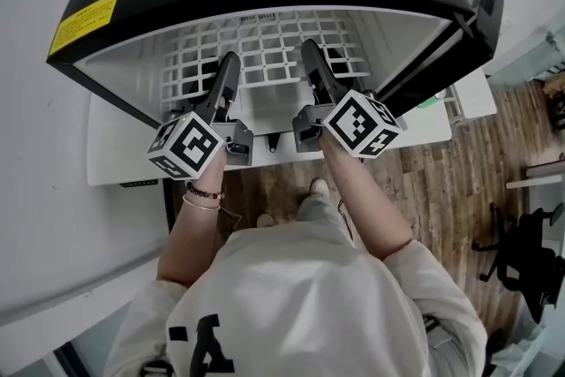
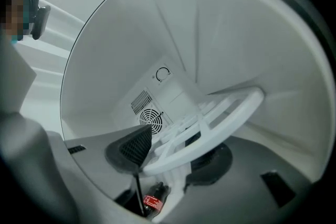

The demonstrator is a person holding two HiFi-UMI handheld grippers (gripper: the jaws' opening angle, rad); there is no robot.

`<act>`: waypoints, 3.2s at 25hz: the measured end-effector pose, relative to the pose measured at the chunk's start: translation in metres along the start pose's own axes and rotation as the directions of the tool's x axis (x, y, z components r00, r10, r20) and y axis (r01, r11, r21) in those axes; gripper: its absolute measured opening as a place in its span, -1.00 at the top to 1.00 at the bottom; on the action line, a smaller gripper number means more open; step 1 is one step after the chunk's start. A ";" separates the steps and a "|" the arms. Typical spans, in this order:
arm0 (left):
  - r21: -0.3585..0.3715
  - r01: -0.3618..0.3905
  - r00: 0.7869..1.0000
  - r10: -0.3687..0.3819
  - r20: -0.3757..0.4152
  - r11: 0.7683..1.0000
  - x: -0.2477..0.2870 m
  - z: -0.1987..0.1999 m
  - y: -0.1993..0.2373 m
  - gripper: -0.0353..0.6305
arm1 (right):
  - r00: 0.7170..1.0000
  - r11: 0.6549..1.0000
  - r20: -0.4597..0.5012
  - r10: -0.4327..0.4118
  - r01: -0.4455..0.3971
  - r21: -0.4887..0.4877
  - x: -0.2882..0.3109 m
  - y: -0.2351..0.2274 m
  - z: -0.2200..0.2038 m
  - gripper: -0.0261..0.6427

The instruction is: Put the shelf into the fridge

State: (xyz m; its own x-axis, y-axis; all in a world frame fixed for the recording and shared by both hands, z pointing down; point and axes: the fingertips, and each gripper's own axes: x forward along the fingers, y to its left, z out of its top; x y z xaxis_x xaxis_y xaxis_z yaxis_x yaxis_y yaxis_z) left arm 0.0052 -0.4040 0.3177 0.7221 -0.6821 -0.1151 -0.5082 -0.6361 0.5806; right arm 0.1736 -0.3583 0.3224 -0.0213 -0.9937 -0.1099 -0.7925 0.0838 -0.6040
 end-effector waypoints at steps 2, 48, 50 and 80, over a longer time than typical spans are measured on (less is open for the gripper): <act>-0.005 0.004 1.000 -0.004 0.009 1.000 0.001 0.001 0.001 0.29 | 1.000 1.000 0.000 -0.001 0.001 -0.001 0.001 0.000 0.000 0.32; 0.048 -0.004 0.996 0.008 -0.085 0.999 -0.007 -0.005 -0.005 0.14 | 1.000 0.997 -0.004 -0.007 0.007 -0.071 -0.014 0.007 -0.001 0.04; 0.081 -0.010 0.996 0.017 -0.083 0.997 -0.013 -0.006 -0.007 0.09 | 1.000 0.995 -0.009 -0.016 0.015 -0.100 -0.021 0.008 -0.004 0.02; 0.345 0.004 0.996 0.029 -0.090 0.938 -0.077 -0.018 -0.043 0.57 | 0.999 0.924 0.029 0.028 -0.015 -0.381 -0.085 0.060 -0.010 0.40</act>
State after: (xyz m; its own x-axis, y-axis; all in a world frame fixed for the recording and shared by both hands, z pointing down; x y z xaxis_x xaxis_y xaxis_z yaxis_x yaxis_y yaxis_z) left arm -0.0201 -0.3176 0.3158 0.7462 -0.6652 -0.0254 -0.6364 -0.7241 0.2660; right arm 0.1213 -0.2696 0.3032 -0.0256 -0.9885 -0.1492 -0.9646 0.0636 -0.2559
